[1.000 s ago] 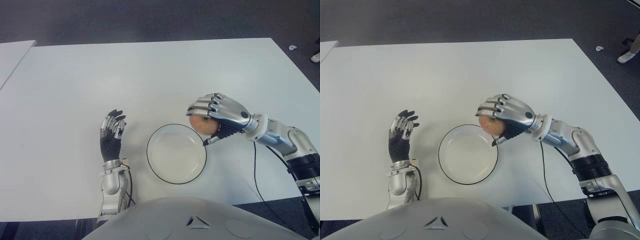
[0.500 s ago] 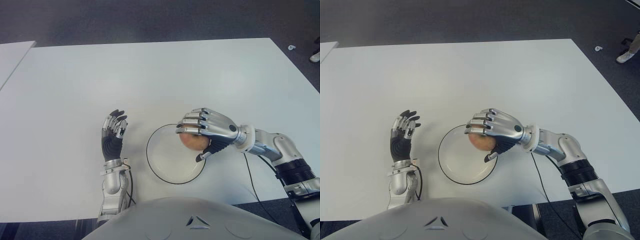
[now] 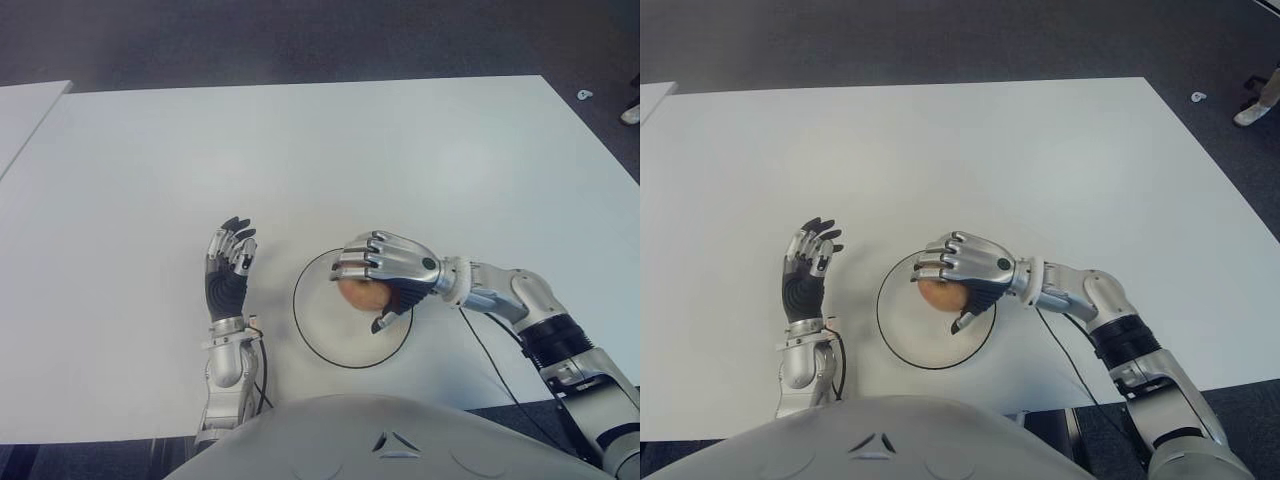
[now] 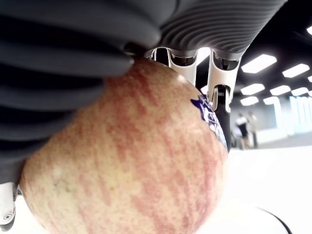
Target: Put the apples into the plate.
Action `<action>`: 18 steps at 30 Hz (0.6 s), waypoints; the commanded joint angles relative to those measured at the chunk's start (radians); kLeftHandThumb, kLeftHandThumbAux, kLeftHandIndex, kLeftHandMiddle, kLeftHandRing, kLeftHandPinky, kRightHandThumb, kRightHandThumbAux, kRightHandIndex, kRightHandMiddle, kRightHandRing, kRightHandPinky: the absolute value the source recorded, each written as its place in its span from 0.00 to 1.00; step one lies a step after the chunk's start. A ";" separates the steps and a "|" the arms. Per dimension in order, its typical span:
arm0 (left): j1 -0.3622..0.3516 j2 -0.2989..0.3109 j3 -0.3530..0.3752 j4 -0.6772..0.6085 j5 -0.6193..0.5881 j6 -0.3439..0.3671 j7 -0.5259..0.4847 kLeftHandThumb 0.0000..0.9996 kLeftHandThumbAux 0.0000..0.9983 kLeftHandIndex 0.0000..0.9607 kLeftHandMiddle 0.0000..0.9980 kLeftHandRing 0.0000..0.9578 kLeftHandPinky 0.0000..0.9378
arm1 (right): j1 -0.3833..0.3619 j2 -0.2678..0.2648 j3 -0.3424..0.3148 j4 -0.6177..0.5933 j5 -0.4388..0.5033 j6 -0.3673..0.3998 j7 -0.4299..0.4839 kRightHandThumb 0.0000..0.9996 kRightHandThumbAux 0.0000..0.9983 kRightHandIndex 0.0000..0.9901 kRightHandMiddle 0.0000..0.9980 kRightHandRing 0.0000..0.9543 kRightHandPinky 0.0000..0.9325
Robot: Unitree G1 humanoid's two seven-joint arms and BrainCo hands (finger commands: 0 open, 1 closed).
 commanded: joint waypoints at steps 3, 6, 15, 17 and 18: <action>-0.009 -0.053 -0.017 0.007 0.010 -0.006 0.011 0.43 0.50 0.22 0.27 0.32 0.38 | -0.023 0.020 0.030 -0.023 0.073 0.050 0.115 0.75 0.71 0.45 0.84 0.90 0.91; -0.004 -0.055 -0.023 -0.001 -0.001 0.009 0.009 0.44 0.51 0.22 0.27 0.32 0.39 | -0.043 0.034 0.052 -0.009 0.061 0.046 0.126 0.75 0.71 0.45 0.84 0.90 0.90; 0.004 -0.063 -0.030 -0.010 0.000 0.022 0.021 0.43 0.51 0.21 0.27 0.33 0.39 | -0.066 0.067 0.085 0.018 -0.008 0.059 0.074 0.75 0.71 0.45 0.83 0.89 0.89; 0.003 -0.062 -0.031 -0.007 0.005 0.016 0.025 0.42 0.51 0.21 0.27 0.33 0.38 | -0.070 0.067 0.090 0.020 -0.026 0.064 0.066 0.75 0.71 0.45 0.83 0.88 0.89; 0.002 -0.061 -0.031 -0.005 0.008 0.013 0.027 0.42 0.51 0.21 0.27 0.33 0.38 | -0.072 0.068 0.092 0.021 -0.032 0.068 0.064 0.75 0.71 0.45 0.83 0.88 0.89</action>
